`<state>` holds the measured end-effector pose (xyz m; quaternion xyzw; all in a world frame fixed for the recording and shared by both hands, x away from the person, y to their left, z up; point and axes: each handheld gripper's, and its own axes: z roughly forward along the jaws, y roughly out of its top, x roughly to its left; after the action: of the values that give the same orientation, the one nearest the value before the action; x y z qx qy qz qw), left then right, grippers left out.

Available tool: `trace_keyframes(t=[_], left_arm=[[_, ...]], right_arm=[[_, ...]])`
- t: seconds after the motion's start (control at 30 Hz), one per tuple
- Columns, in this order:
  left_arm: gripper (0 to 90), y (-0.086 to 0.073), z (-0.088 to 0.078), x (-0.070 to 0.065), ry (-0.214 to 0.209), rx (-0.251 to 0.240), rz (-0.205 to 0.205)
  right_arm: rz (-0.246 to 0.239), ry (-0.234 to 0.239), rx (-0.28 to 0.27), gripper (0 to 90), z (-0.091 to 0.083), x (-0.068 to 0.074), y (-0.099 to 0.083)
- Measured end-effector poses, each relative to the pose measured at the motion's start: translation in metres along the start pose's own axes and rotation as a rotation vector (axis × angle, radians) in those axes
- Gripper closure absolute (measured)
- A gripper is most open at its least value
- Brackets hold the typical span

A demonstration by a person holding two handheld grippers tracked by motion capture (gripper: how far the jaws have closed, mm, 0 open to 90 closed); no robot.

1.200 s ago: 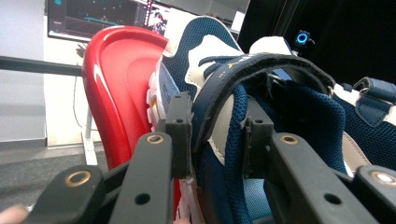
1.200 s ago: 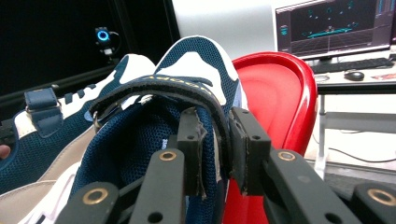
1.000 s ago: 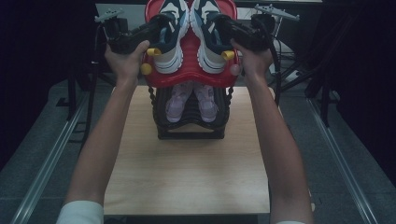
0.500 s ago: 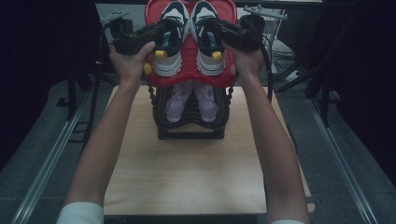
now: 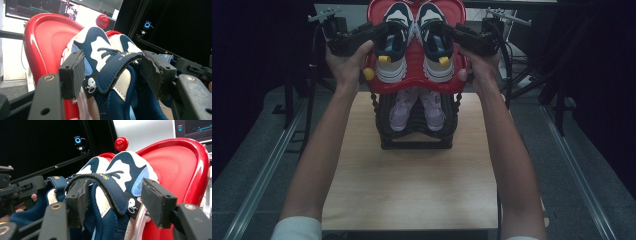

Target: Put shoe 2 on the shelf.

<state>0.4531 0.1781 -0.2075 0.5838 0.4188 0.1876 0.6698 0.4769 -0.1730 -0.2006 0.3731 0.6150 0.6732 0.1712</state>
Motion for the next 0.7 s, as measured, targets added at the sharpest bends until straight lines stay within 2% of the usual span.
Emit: trace_keyframes(t=[0.17,0.23,0.7], left_arm=[[36.6,0.000,-0.005,-0.001,-0.006,-0.006,-0.001],[36.5,-0.001,-0.010,-0.002,-0.003,-0.001,0.019],[36.7,-0.009,-0.038,0.008,-0.008,0.003,0.002]], right_arm=[[0.006,0.020,-0.014,37.7,-0.007,0.001,0.002],[-0.006,0.025,-0.014,38.0,-0.012,0.004,0.002],[-0.011,0.028,-0.024,40.2,-0.041,-0.002,-0.008]])
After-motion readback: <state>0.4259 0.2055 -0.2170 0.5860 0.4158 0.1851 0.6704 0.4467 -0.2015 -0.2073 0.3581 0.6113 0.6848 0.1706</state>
